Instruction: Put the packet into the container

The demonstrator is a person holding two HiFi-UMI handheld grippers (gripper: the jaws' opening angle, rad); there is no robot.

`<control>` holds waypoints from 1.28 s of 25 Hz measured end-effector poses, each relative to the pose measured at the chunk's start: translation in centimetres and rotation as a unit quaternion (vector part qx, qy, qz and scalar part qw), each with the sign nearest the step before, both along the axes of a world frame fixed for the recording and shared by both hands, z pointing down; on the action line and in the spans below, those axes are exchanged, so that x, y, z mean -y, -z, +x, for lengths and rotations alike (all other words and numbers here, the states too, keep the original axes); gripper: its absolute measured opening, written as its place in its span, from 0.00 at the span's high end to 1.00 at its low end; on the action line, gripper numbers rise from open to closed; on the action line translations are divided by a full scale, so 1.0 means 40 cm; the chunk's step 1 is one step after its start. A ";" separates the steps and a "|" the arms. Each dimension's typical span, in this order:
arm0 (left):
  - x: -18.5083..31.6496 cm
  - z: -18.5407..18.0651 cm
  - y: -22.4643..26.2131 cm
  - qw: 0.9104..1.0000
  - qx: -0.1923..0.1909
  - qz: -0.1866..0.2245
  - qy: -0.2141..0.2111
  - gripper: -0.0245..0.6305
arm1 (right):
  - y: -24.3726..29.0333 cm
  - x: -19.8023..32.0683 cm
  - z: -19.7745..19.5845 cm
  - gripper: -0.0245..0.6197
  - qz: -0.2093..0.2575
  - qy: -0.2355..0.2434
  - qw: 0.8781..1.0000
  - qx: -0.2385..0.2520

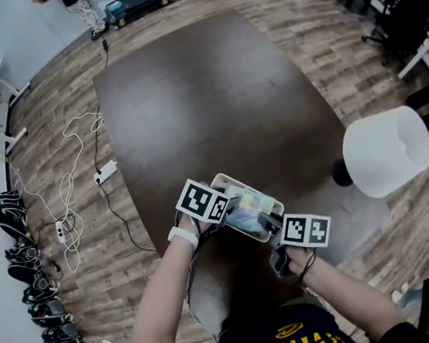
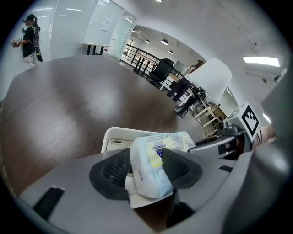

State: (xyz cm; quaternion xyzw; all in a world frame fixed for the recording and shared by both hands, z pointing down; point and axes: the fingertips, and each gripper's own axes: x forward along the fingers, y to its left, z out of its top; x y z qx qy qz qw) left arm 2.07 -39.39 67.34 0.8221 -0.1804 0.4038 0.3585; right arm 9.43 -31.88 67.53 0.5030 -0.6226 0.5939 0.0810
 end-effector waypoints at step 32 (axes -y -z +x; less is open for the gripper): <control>-0.468 -0.097 0.424 0.925 -0.213 0.187 0.254 0.96 | 0.381 -0.229 -0.096 0.95 0.280 0.188 0.941 -0.001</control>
